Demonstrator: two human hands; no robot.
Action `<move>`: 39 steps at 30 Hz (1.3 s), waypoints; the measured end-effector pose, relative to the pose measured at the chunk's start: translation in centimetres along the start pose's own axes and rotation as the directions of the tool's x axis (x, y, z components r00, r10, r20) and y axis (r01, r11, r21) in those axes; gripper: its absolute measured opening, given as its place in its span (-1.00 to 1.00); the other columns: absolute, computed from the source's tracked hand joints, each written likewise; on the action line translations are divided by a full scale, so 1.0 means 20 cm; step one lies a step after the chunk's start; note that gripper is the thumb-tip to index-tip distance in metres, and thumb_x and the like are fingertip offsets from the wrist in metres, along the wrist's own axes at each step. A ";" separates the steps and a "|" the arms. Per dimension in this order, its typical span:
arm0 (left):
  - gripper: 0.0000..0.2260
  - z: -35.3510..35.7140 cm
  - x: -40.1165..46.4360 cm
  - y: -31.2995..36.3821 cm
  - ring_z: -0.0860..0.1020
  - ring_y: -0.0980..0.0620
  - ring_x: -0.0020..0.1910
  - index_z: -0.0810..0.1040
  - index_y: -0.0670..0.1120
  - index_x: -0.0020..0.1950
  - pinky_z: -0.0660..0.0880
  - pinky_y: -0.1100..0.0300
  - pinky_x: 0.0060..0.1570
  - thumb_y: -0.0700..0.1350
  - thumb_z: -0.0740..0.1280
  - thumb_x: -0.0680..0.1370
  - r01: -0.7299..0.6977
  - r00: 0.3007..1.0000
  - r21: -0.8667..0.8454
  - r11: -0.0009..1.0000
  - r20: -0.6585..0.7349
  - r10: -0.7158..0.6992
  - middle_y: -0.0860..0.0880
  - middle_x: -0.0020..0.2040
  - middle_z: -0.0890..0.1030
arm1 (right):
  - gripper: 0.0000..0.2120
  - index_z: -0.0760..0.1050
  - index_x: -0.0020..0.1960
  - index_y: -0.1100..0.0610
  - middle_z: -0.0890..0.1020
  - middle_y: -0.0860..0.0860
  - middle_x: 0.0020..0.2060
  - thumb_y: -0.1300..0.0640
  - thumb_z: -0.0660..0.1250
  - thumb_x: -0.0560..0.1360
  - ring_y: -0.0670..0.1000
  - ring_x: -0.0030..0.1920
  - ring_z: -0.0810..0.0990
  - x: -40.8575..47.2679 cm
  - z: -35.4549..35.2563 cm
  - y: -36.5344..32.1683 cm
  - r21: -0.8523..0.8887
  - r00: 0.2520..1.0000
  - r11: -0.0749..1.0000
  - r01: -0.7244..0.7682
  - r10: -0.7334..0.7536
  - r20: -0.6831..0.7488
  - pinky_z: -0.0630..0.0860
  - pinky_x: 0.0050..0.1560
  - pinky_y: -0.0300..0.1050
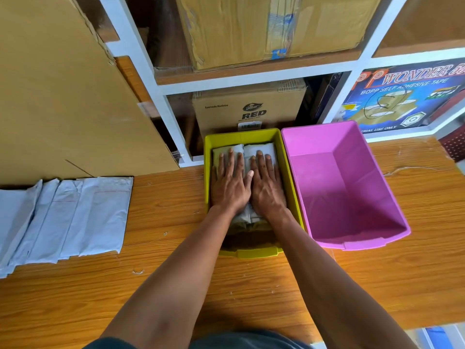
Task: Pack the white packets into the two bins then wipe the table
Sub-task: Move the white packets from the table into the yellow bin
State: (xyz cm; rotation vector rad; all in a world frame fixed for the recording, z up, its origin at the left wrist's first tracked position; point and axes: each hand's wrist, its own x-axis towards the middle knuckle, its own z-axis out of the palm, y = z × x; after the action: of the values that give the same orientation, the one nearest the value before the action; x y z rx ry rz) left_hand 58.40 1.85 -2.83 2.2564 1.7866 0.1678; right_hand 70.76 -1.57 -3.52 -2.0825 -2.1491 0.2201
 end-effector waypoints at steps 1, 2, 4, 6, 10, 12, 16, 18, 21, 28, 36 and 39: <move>-0.28 0.00 0.00 0.00 -0.31 -0.09 0.69 -0.22 0.06 0.73 -0.19 -0.14 0.67 0.32 -0.39 0.61 0.000 1.000 0.003 1.000 0.002 0.000 -0.01 0.72 -0.27 | -0.30 -0.23 0.70 0.21 -0.28 0.19 0.67 0.00 0.05 0.74 0.21 0.66 -0.35 0.00 0.01 0.00 0.007 1.000 1.000 0.003 -0.003 -0.012 -0.26 0.67 0.17; -0.29 0.00 0.00 0.00 -0.31 -0.09 0.69 -0.22 0.06 0.73 -0.20 -0.14 0.66 0.31 -0.40 0.61 0.000 1.000 0.008 1.000 0.002 0.000 -0.01 0.72 -0.28 | -0.31 -0.22 0.71 0.21 -0.26 0.19 0.68 0.02 0.06 0.74 0.22 0.66 -0.34 0.00 0.03 0.01 0.016 1.000 1.000 0.002 -0.002 -0.023 -0.23 0.67 0.19; -0.29 0.00 -0.01 0.00 -0.31 -0.09 0.69 -0.23 0.06 0.73 -0.24 -0.14 0.66 0.30 -0.41 0.60 0.001 1.000 0.016 1.000 0.004 -0.001 -0.01 0.72 -0.29 | -0.31 -0.22 0.71 0.21 -0.27 0.18 0.68 0.02 0.07 0.74 0.21 0.66 -0.33 0.01 0.05 0.02 0.019 1.000 1.000 -0.004 0.004 -0.018 -0.19 0.68 0.21; -0.29 0.00 -0.01 0.00 -0.32 -0.10 0.69 -0.25 0.06 0.73 -0.27 -0.13 0.65 0.29 -0.42 0.60 -0.001 1.000 0.021 1.000 0.006 0.001 -0.02 0.72 -0.30 | -0.31 -0.27 0.70 0.20 -0.32 0.18 0.67 0.01 0.03 0.75 0.20 0.65 -0.37 0.02 0.06 0.02 -0.005 1.000 1.000 -0.012 0.013 0.014 -0.20 0.67 0.21; -0.31 0.01 -0.01 0.00 -0.35 -0.12 0.68 -0.29 0.05 0.70 -0.29 -0.12 0.65 0.29 -0.42 0.60 -0.015 1.000 0.031 0.999 0.018 0.014 -0.04 0.71 -0.31 | -0.32 -0.33 0.69 0.19 -0.37 0.18 0.65 0.01 -0.03 0.75 0.19 0.64 -0.42 0.02 0.04 0.01 -0.052 0.998 0.998 -0.036 0.039 0.054 -0.23 0.67 0.20; -0.35 0.01 -0.01 -0.01 -0.35 -0.14 0.68 -0.32 0.04 0.68 -0.28 -0.12 0.65 0.28 -0.38 0.63 -0.017 1.000 0.038 0.999 0.026 0.016 -0.05 0.71 -0.31 | -0.32 -0.36 0.68 0.19 -0.39 0.18 0.64 0.01 -0.04 0.75 0.20 0.63 -0.44 0.02 0.03 0.00 -0.073 0.996 0.997 -0.038 0.044 0.080 -0.26 0.66 0.19; -0.41 -0.03 0.00 0.01 -0.34 -0.14 0.68 -0.26 0.03 0.71 -0.29 -0.11 0.65 0.22 -0.18 0.75 -0.016 0.998 -0.008 1.000 0.057 0.016 -0.06 0.72 -0.29 | -0.30 -0.38 0.67 0.20 -0.37 0.19 0.65 0.04 0.00 0.75 0.21 0.64 -0.41 0.03 -0.03 -0.01 -0.086 0.990 0.995 -0.043 0.054 0.133 -0.25 0.67 0.18; -0.41 -0.07 0.00 0.03 -0.31 -0.11 0.69 -0.22 0.01 0.73 -0.32 -0.07 0.65 0.18 -0.13 0.76 -0.019 0.999 -0.039 0.999 0.039 0.020 -0.04 0.72 -0.26 | -0.33 -0.31 0.69 0.21 -0.30 0.18 0.67 0.08 0.00 0.75 0.19 0.66 -0.35 0.03 -0.06 -0.01 -0.046 0.991 0.998 -0.035 0.041 0.125 -0.23 0.68 0.14; -0.41 -0.09 -0.01 0.03 -0.28 -0.11 0.70 -0.23 -0.01 0.73 -0.32 -0.06 0.64 0.12 -0.06 0.77 -0.024 0.999 -0.038 0.999 0.025 0.025 -0.03 0.72 -0.26 | -0.39 -0.14 0.71 0.24 -0.14 0.20 0.69 0.09 0.00 0.76 0.18 0.69 -0.21 0.06 -0.08 -0.01 0.060 0.999 0.998 -0.030 0.032 -0.028 -0.18 0.69 0.11; -0.34 -0.01 0.01 -0.01 -0.34 -0.15 0.68 -0.28 0.00 0.72 -0.22 -0.13 0.67 0.08 0.04 0.76 -0.024 0.998 0.015 1.000 0.050 0.024 -0.05 0.70 -0.34 | -0.41 -0.13 0.71 0.22 -0.17 0.19 0.69 0.03 -0.03 0.78 0.17 0.68 -0.26 0.07 0.00 0.00 0.071 1.000 0.997 -0.014 0.015 -0.012 -0.21 0.68 0.12; -0.28 0.01 0.01 -0.02 -0.35 -0.18 0.67 -0.31 -0.03 0.71 -0.38 -0.06 0.61 0.03 0.11 0.73 -0.052 0.998 0.087 0.995 0.026 0.050 -0.08 0.70 -0.36 | -0.41 -0.17 0.71 0.20 -0.21 0.18 0.69 0.00 -0.05 0.79 0.17 0.67 -0.31 0.07 0.04 0.01 0.084 1.000 0.996 -0.007 0.007 -0.002 -0.26 0.67 0.11; -0.29 0.01 0.00 -0.02 -0.34 -0.19 0.67 -0.29 -0.03 0.71 -0.33 -0.10 0.64 0.01 0.11 0.73 -0.063 0.997 0.071 0.996 0.038 0.060 -0.08 0.70 -0.34 | -0.41 -0.16 0.71 0.20 -0.20 0.17 0.69 0.00 -0.05 0.78 0.17 0.68 -0.29 0.07 0.04 0.01 0.095 1.000 0.995 -0.007 0.007 -0.006 -0.26 0.67 0.11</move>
State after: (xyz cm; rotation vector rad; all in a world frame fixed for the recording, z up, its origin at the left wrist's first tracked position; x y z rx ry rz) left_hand 58.04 1.93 -3.18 2.3502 1.7332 0.0758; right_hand 70.81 -0.08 -4.45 -2.0358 -2.0849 0.3099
